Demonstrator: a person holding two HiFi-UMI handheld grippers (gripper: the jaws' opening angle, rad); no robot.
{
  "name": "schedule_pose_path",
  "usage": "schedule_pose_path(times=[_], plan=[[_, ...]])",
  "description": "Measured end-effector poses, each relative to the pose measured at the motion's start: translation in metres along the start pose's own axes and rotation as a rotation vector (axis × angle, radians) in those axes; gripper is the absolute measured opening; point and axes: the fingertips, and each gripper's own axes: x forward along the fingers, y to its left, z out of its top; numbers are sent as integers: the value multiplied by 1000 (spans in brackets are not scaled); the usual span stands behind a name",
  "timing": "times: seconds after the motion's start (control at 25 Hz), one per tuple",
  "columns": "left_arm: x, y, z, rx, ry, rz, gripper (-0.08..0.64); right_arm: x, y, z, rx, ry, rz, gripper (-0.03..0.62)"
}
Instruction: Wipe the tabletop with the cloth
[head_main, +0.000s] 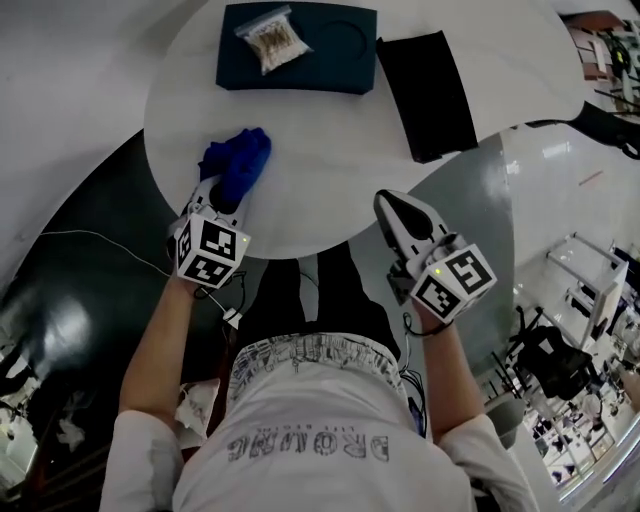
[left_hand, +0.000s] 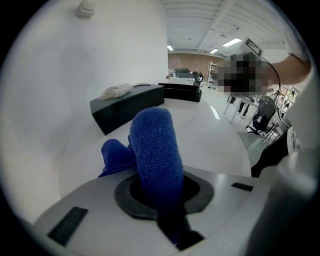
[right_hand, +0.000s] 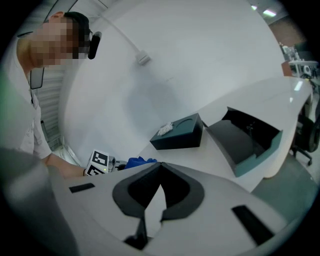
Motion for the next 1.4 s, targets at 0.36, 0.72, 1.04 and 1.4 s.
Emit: schedule_pose_path(times=[0.36,0.72,1.04,1.4], plan=[[51,-76,63,104,-7,-137,74,-47,-49,1,53,-62,-71,8],[85,-157,111,240,11,-297,74,-84,-81,3,105,-126,-140,8],[99,-196,131,281,15,-357,74,-110,-102,0,130,-156,-178,8],[96,-191,134,227,-14,-350,74,-109,-96,1,114,-156,-165,8]])
